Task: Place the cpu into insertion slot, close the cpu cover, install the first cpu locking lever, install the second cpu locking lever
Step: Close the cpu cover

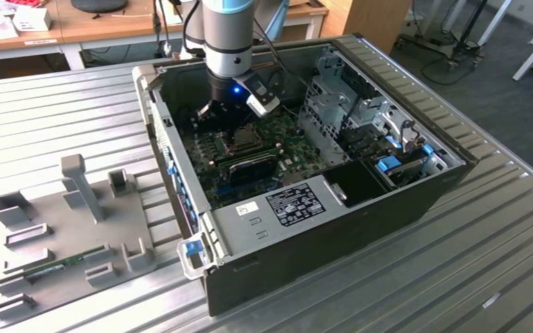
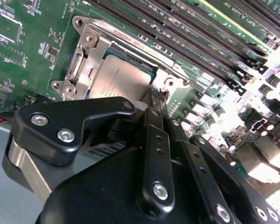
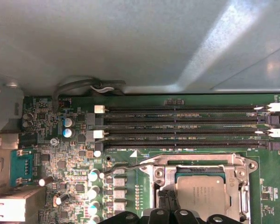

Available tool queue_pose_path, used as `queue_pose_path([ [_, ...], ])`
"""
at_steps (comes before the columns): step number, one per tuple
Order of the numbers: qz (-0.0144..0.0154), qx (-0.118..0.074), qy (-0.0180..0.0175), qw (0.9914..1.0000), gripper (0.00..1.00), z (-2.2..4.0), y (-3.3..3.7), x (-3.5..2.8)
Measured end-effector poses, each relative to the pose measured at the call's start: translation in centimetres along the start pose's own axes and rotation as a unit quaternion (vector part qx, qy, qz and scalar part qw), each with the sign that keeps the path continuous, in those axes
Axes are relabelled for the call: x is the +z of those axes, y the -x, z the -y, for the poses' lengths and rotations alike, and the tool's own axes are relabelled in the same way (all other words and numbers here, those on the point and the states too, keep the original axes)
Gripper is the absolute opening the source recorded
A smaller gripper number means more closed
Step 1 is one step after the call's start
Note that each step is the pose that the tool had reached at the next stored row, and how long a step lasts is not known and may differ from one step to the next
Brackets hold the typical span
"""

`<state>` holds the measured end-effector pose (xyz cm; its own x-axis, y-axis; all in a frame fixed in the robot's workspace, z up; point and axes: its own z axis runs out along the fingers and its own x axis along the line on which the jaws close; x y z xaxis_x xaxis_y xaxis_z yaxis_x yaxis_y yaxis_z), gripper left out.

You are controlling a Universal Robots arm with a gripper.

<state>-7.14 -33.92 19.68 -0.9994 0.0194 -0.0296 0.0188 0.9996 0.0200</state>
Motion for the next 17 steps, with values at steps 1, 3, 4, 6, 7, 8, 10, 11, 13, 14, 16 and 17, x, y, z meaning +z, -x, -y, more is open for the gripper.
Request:
queue_pose_path([
  [1, 0.0004, 0.0, 0.0006, 1.0, 0.1, -0.03, 0.02, -0.08],
  [3, 0.0007, 0.0, 0.0011, 1.0, 0.1, -0.06, 0.05, -0.24],
  [4, 0.0003, 0.0, 0.0006, 1.0, 0.1, -0.06, 0.04, -0.36],
  [6, 0.0002, 0.0, 0.0003, 1.0, 0.1, -0.04, 0.04, -0.56],
  [7, 0.0002, 0.0, 0.0003, 1.0, 0.1, -0.04, 0.04, -0.67],
  [8, 0.0002, 0.0, 0.0003, 1.0, 0.1, -0.04, 0.04, -0.79],
  [10, 0.0002, 0.0, 0.0003, 1.0, 0.1, -0.05, 0.05, -1.06],
  [11, 0.0002, 0.0, 0.0002, 1.0, 0.1, -0.05, 0.05, -1.21],
  [13, 0.0001, 0.0, 0.0002, 1.0, 0.1, -0.06, 0.06, -1.54],
  [14, 0.0001, 0.0, 0.0002, 1.0, 0.1, -0.06, 0.07, -1.73],
  [16, 0.0002, 0.0, 0.0003, 1.0, 0.1, -0.07, 0.08, -2.12],
  [17, 0.0002, 0.0, 0.0002, 1.0, 0.1, -0.07, 0.09, -2.34],
])
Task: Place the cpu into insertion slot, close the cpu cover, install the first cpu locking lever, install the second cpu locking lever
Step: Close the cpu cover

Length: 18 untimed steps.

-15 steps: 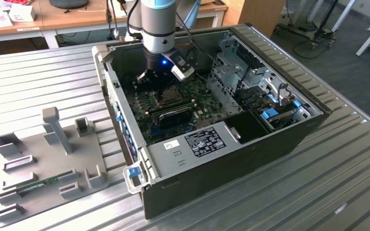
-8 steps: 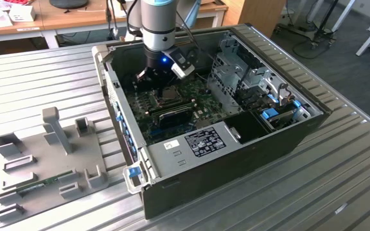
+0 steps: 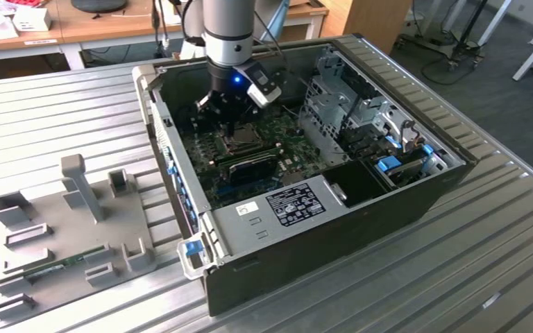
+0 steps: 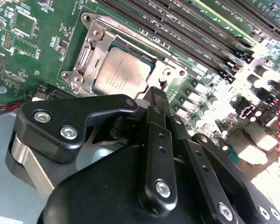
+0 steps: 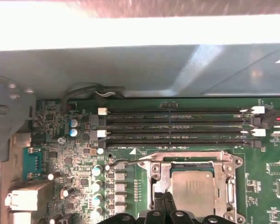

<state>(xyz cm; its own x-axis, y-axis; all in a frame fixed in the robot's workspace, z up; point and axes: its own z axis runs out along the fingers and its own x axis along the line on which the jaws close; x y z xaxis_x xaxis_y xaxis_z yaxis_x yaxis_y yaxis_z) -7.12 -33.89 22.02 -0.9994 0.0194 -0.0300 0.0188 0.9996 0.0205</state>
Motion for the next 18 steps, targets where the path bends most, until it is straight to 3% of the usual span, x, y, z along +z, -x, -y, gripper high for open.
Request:
queue_pose_path([
  [5, 0.0007, 0.0, 0.0, 1.0, 0.1, -0.02, 0.03, -0.86],
  [12, 0.0008, 0.0, -0.0001, 1.0, 0.1, -0.02, 0.12, -0.93],
  [18, 0.0008, 0.0, 0.0, 1.0, 0.1, -0.05, 1.54, -0.88],
])
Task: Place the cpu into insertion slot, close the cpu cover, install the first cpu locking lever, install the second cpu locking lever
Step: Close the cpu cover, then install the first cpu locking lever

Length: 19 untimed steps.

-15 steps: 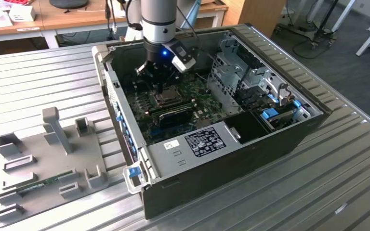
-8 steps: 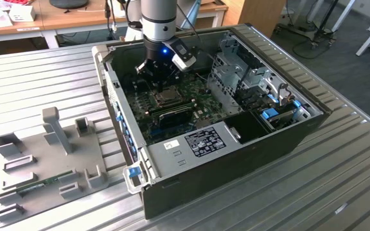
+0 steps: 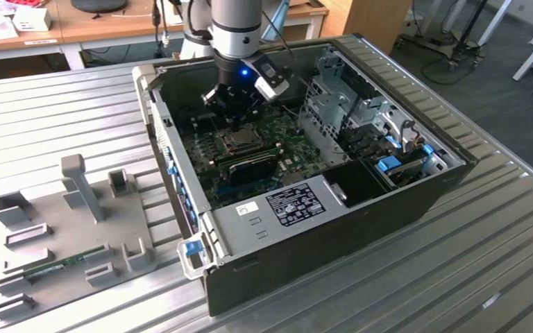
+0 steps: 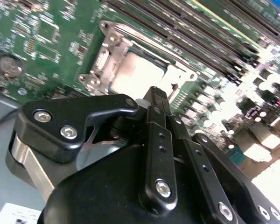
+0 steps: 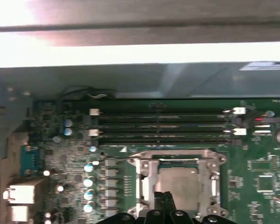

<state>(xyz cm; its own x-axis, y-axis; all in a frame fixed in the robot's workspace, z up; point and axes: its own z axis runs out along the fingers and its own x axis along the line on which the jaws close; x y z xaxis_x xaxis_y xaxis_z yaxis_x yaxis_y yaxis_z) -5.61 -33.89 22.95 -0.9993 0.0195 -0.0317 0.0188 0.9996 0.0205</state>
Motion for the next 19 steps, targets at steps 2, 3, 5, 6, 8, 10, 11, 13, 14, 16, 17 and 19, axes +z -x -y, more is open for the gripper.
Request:
queue_pose_path([
  [2, 0.0, 0.0, 0.0, 1.0, 0.1, -0.01, 0.62, 0.02],
  [3, 0.0, 0.0, 0.0, 1.0, 0.1, -0.02, 0.89, 0.03],
  [5, 0.0, 0.0, 0.0, 1.0, 0.1, -0.02, 1.3, 0.04],
  [6, 0.0, 0.0, -0.0001, 1.0, 0.1, -0.02, 1.32, 0.04],
  [8, 0.0, -0.001, 0.0, 1.0, 0.1, -0.02, 1.33, 0.04],
  [10, 0.0, -0.001, 0.0, 1.0, 0.1, -0.02, 1.33, 0.04],
  [11, 0.0, -0.001, 0.0, 1.0, 0.1, -0.02, 1.33, 0.04],
  [13, 0.0, -0.001, 0.0, 1.0, 0.1, -0.02, 1.33, 0.04],
  [14, 0.0, -0.001, 0.0, 1.0, 0.1, -0.02, 1.33, 0.04],
  [16, 0.0, -0.001, 0.0, 1.0, 0.1, -0.02, 1.27, 0.04],
  [17, -0.0001, -0.001, 0.0, 1.0, 0.1, -0.02, 1.23, 0.03],
  [19, 0.0, -0.001, 0.0, 1.0, 0.1, -0.02, 1.1, 0.04],
])
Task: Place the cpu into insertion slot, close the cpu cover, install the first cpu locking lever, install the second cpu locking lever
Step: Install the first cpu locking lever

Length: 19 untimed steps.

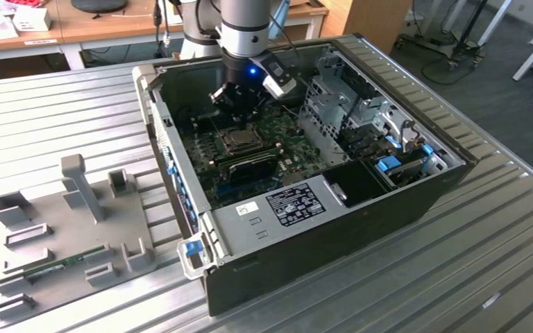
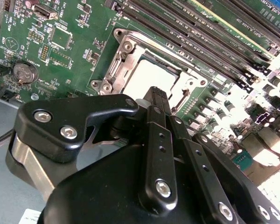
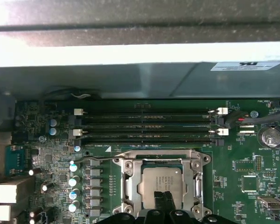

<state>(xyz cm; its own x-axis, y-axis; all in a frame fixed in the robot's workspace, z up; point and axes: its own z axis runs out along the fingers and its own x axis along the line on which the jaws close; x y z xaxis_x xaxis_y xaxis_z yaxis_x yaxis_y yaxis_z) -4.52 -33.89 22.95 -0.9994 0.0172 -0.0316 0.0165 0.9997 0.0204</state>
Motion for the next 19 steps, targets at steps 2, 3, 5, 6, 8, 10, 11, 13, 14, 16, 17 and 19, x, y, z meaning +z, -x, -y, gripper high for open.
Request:
queue_pose_path([
  [2, 0.0, 0.0, 0.0, 1.0, 0.1, 0.0, -0.2, 0.0],
  [3, 0.0, 0.0, 0.0, 1.0, 0.1, 0.01, -0.32, 0.0],
  [5, 0.0, 0.0, 0.0, 1.0, 0.1, 0.01, -0.6, -0.01],
  [6, 0.0, 0.0, 0.0, 1.0, 0.1, 0.01, -0.73, -0.01],
  [8, 0.0, 0.0, 0.0, 1.0, 0.1, 0.01, -0.9, -0.02],
  [10, 0.0, 0.0, 0.0, 1.0, 0.1, 0.02, -1.01, -0.03],
  [11, 0.0, 0.0, 0.0, 1.0, 0.1, 0.02, -1.03, -0.03],
  [13, 0.0, 0.0, 0.0, 1.0, 0.1, 0.02, -1.06, -0.03],
  [14, 0.0, 0.0, 0.0, 1.0, 0.1, 0.02, -1.07, -0.03],
  [16, 0.0, 0.0, 0.0, 1.0, 0.1, 0.02, -1.07, -0.03],
  [17, 0.0, 0.0, 0.0, 1.0, 0.1, 0.02, -1.08, -0.03],
  [19, 0.0, 0.0, 0.0, 1.0, 0.1, 0.02, -1.08, -0.03],
])
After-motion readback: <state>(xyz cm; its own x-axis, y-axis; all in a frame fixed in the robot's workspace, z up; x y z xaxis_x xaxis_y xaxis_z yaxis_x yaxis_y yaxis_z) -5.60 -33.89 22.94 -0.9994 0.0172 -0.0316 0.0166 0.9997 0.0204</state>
